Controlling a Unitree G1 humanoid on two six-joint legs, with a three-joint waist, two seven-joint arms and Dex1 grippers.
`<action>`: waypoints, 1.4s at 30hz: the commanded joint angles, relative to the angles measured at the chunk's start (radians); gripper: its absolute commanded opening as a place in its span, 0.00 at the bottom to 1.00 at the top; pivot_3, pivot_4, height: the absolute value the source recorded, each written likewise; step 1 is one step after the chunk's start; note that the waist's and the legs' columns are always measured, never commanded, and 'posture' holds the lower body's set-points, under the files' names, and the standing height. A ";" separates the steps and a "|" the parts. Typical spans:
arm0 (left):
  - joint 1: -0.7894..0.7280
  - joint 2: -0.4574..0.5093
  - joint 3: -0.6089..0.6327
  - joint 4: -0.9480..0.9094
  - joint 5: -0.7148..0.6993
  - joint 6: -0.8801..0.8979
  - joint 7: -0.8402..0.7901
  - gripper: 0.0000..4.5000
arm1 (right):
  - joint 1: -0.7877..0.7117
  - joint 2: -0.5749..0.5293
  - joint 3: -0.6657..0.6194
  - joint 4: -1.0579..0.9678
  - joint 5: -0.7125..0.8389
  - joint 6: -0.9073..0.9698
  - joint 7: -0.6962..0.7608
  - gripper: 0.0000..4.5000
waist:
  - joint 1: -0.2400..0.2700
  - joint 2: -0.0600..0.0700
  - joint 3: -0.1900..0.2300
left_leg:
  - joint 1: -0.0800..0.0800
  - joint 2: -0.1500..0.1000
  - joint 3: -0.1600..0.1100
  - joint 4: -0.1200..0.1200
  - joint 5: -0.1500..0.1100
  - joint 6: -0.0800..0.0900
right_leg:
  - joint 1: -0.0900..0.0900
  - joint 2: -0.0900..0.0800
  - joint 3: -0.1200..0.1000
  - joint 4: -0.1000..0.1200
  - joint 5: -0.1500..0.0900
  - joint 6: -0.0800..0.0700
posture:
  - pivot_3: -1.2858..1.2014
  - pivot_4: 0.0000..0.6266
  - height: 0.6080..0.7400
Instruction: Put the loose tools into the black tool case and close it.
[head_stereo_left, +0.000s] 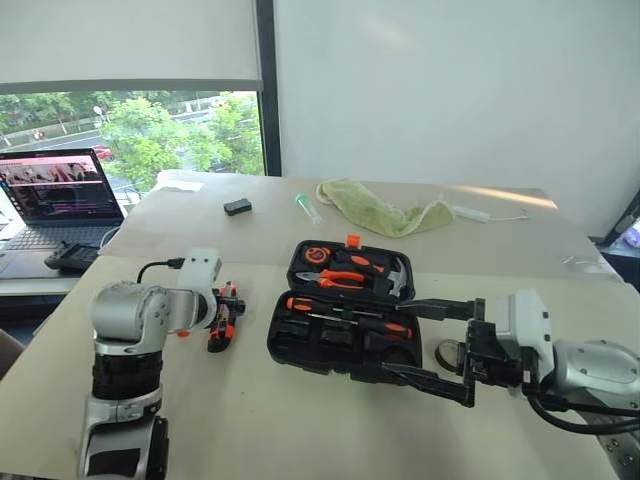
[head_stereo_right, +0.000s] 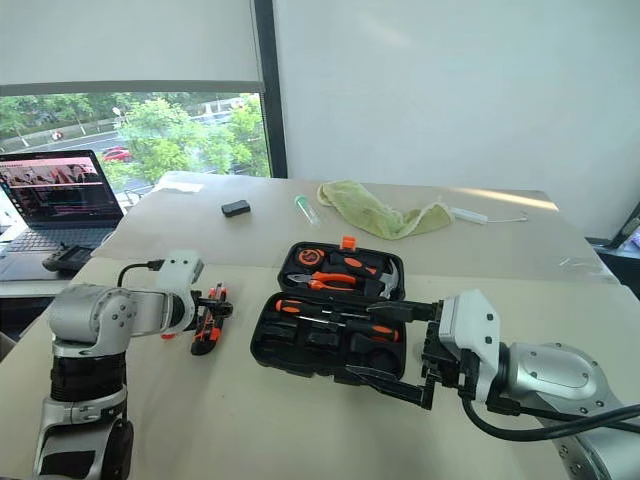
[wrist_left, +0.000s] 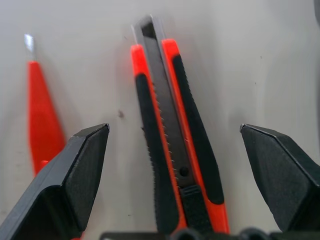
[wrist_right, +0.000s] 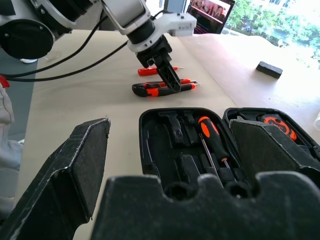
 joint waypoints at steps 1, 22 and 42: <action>-0.026 -0.014 -0.017 0.018 0.047 -0.007 0.006 1.00 | 0.019 -0.018 -0.052 -0.041 0.025 -0.021 -0.008 0.99 | 0.000 0.000 0.000 | 0.000 0.000 0.000 0.000 0.000 0.000 | 0.000 0.000 0.000 0.000 0.000 0.000 | 0.52 0.24 1.00; -0.033 0.121 0.017 0.233 0.160 -0.133 -0.078 0.94 | 0.071 -0.029 -0.072 -0.067 0.038 -0.025 -0.032 1.00 | -0.002 0.000 0.000 | 0.000 -0.001 -0.001 0.000 0.000 0.001 | 0.000 0.000 -0.002 0.000 0.000 0.000 | 0.52 0.24 1.00; 0.094 0.213 0.093 -0.042 0.046 -0.274 -0.299 0.98 | 0.069 -0.029 -0.060 -0.056 0.034 -0.028 -0.031 1.00 | 0.000 0.000 0.000 | -0.004 0.000 -0.002 0.000 0.001 0.000 | -0.003 -0.009 -0.001 0.000 0.000 -0.001 | 0.52 0.24 1.00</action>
